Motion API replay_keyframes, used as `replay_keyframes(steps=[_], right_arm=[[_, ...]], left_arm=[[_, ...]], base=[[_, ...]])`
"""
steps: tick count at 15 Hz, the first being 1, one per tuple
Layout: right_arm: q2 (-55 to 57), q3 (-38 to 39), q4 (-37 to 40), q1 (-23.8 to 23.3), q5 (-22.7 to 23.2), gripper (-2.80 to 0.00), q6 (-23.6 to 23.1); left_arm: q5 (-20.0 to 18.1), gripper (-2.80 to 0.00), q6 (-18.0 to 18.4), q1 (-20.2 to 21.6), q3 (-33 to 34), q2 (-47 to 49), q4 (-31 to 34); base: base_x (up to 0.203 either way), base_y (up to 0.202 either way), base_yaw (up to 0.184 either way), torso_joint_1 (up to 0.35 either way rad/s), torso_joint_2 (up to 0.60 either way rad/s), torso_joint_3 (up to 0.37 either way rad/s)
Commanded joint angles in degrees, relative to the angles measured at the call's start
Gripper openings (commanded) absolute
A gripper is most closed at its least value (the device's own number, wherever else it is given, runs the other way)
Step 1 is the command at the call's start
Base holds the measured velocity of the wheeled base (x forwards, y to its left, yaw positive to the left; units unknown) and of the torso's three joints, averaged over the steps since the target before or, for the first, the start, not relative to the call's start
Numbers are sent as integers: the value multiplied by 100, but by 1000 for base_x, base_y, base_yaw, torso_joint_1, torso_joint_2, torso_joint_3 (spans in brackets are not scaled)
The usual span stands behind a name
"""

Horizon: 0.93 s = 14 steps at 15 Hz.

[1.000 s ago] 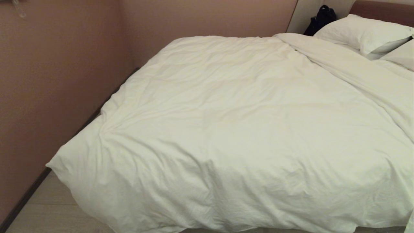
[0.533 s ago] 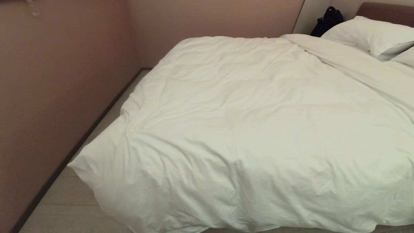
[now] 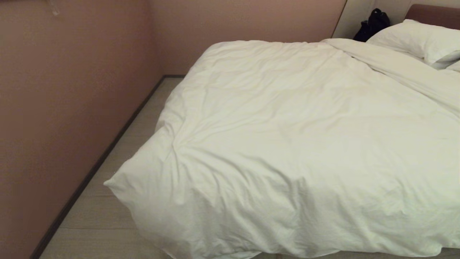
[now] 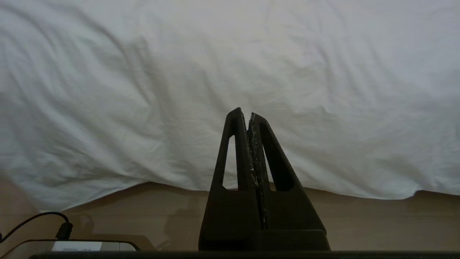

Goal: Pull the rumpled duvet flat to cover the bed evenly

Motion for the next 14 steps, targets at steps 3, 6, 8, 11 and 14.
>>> replay_keyframes(steps=[3,6,8,11,14], right_arm=[[-2,0,4,0,3,-280,-5],[-2,0,4,0,3,-280,-5],[-2,0,4,0,3,-280,-5],[-2,0,4,0,3,-280,-5],[-2,0,4,0,3,-280,-5]], left_arm=[[4,-280,-4,2,0,-2,6],[4,-280,-4,2,0,-2,6],[4,-280,-4,2,0,-2,6],[4,-280,-4,2,0,-2,6],[4,-280,-13,2,0,-2,6]], base=[[0,197,-1,2,3,4],[0,198,-1,3,4,1],[0,195,0,5,1,1],[0,197,-1,5,3,-1],[0,196,0,1,9,3]])
